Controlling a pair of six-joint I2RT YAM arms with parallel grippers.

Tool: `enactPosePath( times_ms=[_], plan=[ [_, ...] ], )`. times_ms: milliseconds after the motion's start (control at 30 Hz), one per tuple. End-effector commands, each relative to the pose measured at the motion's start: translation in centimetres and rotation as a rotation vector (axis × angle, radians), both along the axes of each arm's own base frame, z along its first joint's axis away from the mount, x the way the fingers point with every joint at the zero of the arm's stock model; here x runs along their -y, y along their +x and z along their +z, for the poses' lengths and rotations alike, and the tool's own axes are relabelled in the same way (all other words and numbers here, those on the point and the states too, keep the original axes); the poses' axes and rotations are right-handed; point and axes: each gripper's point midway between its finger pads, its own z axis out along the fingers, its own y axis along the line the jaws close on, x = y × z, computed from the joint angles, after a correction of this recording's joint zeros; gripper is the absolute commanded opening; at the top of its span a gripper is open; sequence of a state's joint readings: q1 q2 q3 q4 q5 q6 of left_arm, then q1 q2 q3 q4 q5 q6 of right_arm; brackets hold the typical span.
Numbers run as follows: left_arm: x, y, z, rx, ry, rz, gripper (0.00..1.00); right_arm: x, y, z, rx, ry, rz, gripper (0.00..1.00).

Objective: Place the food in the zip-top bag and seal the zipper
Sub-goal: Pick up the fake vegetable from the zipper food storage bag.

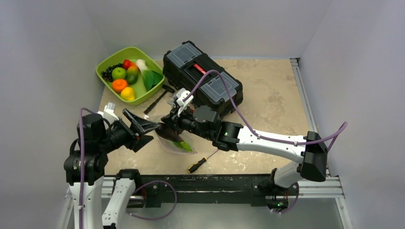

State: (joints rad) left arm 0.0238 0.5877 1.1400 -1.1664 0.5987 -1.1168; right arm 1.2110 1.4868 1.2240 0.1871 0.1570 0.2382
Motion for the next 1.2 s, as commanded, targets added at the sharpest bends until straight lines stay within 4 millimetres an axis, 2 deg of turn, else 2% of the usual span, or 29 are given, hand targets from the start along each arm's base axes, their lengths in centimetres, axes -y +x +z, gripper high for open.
enactPosePath(
  times_ms=[0,100,300,500,600,667,800,1033,1167],
  plan=[
    [0.3,0.8,0.5,0.163,0.134,-0.161,0.7,-0.9,-0.3,4.0,0.021,0.11,0.021,0.0],
    [0.5,0.9,0.0,0.193,0.183,-0.204,0.64,-0.8,-0.3,4.0,0.02,0.108,0.019,0.0],
    [0.1,0.9,2.7,0.472,0.36,-0.276,0.64,-1.0,-0.4,3.5,0.008,0.104,0.025,0.0],
    [-2.1,1.7,3.9,0.776,0.681,-0.323,0.61,-1.3,-0.2,3.5,0.006,0.091,0.029,0.0],
    [-1.0,1.8,5.0,1.013,0.719,-0.365,0.6,-1.2,-0.2,3.3,0.0,0.08,0.028,0.0],
    [-0.4,1.7,5.0,1.086,0.717,-0.392,0.59,-1.3,-0.2,3.2,-0.007,0.079,0.034,0.0],
    [0.3,1.9,4.1,1.12,0.716,-0.467,0.55,-1.4,-0.3,3.1,-0.013,0.08,0.042,0.0],
    [1.2,2.5,2.2,1.069,0.668,-0.551,0.48,-1.8,-0.3,2.9,-0.022,0.081,0.049,0.0],
    [0.8,2.3,0.9,1.024,0.69,-0.565,0.51,-1.8,-0.2,3.0,-0.018,0.082,0.049,0.0]
  ],
)
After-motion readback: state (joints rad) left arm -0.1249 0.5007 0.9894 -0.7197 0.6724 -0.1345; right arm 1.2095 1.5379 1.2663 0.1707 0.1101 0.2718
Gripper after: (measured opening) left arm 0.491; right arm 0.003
